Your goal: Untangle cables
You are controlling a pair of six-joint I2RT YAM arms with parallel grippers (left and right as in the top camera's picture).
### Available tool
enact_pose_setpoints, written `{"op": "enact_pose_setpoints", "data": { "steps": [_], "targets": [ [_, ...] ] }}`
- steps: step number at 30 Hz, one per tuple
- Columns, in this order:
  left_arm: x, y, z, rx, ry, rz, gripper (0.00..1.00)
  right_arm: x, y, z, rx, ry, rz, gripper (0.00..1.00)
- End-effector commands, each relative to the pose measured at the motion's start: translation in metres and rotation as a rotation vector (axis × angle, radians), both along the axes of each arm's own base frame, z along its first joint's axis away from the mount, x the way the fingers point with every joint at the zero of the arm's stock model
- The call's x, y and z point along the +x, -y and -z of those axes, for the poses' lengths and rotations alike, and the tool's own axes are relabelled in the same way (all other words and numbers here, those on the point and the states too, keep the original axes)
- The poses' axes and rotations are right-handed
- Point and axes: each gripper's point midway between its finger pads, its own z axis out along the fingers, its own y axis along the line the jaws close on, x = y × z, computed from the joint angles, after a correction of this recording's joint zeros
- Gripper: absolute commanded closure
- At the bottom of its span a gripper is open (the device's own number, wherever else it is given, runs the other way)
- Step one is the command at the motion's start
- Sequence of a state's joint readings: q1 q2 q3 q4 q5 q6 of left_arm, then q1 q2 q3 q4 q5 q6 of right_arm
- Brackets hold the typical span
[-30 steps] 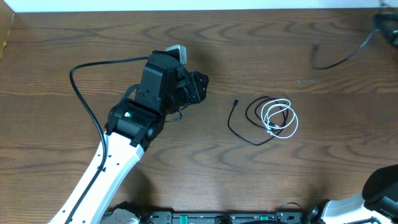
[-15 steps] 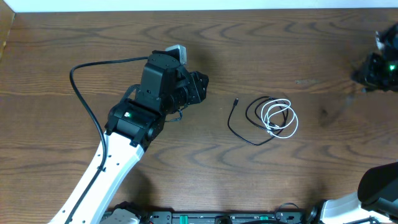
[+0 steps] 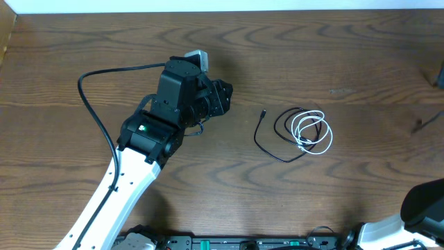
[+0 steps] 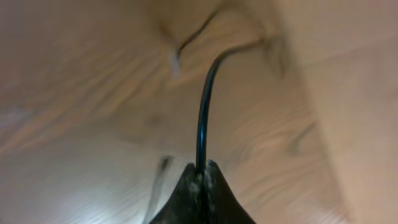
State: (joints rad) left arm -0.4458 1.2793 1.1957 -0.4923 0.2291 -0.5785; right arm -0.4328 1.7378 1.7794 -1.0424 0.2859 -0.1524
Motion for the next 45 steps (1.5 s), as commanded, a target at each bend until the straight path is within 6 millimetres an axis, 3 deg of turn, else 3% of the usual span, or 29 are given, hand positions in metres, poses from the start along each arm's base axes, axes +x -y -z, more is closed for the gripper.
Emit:
{"op": "enact_pose_setpoints", "data": {
  "steps": [1,4,7,10,15,19,26,31,36,39,40,45],
  "targets": [
    [0.002,-0.002,-0.007,0.005,0.025,-0.006,0.55,0.011,0.018,0.007,-0.083,-0.036,-0.001,0.86],
    [0.002,-0.002,-0.007,0.006,0.025,-0.006,0.55,0.018,0.014,0.011,-0.035,0.015,0.027,0.68],
    [0.002,-0.002,-0.007,0.006,0.025,-0.006,0.55,0.028,-0.006,0.018,0.078,0.054,-0.042,0.39],
    [0.002,-0.002,-0.007,0.006,0.025,-0.006,0.55,0.037,-0.043,0.026,0.262,0.092,-0.153,0.29],
    [0.002,-0.002,-0.007,0.006,0.024,-0.006,0.55,0.042,-0.106,0.024,0.573,0.148,-0.315,0.3],
    [0.002,-0.002,-0.007,0.006,0.024,-0.006,0.55,0.029,-0.137,0.028,0.701,0.097,-0.342,0.34],
    [0.0,-0.003,-0.005,0.011,0.013,-0.006,0.55,-0.007,-0.137,0.058,0.565,-0.153,-0.264,0.29],
    [-0.003,-0.004,0.0,0.022,-0.007,-0.006,0.55,-0.035,-0.154,0.085,0.545,-0.323,-0.262,0.28],
    [-0.006,-0.014,0.012,0.07,-0.041,-0.04,0.44,-0.055,-0.158,0.125,0.53,-0.421,-0.182,0.3],
    [-0.003,-0.033,0.02,0.148,-0.048,-0.117,0.33,-0.056,-0.16,0.149,0.515,-0.42,-0.147,0.32],
    [-0.002,-0.036,0.021,0.162,-0.045,-0.132,0.25,-0.054,-0.16,0.157,0.501,-0.409,-0.136,0.33],
    [-0.001,-0.038,0.023,0.175,-0.049,-0.143,0.23,-0.037,-0.16,0.189,0.377,-0.339,-0.141,0.3]
  ]
}}
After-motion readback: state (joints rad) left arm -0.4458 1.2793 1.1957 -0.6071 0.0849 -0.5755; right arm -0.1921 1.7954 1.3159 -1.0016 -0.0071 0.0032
